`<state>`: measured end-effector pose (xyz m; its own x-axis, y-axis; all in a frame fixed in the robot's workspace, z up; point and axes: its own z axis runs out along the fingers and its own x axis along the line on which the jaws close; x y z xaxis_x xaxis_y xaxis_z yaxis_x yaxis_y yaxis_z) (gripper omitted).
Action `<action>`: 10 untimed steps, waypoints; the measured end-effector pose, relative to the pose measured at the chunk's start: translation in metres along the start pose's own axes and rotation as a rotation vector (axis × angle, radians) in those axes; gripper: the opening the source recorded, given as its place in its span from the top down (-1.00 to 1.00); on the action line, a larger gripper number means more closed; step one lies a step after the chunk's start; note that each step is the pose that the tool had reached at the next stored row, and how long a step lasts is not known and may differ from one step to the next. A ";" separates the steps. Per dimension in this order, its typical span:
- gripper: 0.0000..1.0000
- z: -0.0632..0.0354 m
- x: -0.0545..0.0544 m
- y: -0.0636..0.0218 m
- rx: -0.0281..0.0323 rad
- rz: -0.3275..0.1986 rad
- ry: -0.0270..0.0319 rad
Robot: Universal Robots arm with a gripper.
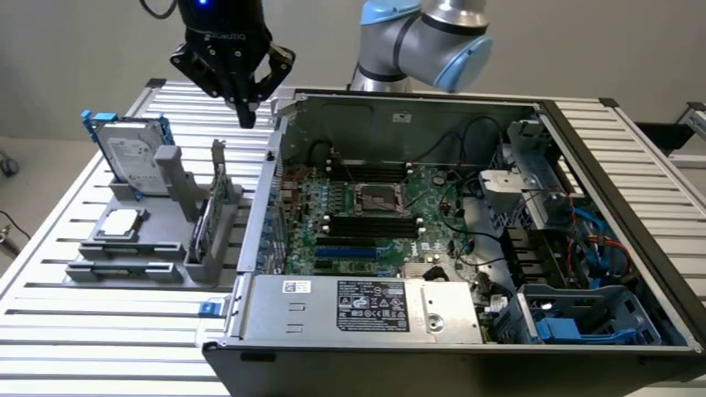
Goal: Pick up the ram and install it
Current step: 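Reach for the ram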
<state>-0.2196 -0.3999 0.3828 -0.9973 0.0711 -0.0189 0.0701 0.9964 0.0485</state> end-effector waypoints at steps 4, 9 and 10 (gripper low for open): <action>0.79 0.0036 0.018 -0.0019 0.0027 0.000 0.0010; 0.79 0.0077 0.041 -0.0042 0.0072 0.000 0.0028; 0.79 0.0082 0.045 -0.0046 0.0085 0.000 0.0031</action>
<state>-0.2645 -0.4009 0.3735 -0.9973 0.0711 -0.0158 0.0704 0.9967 0.0400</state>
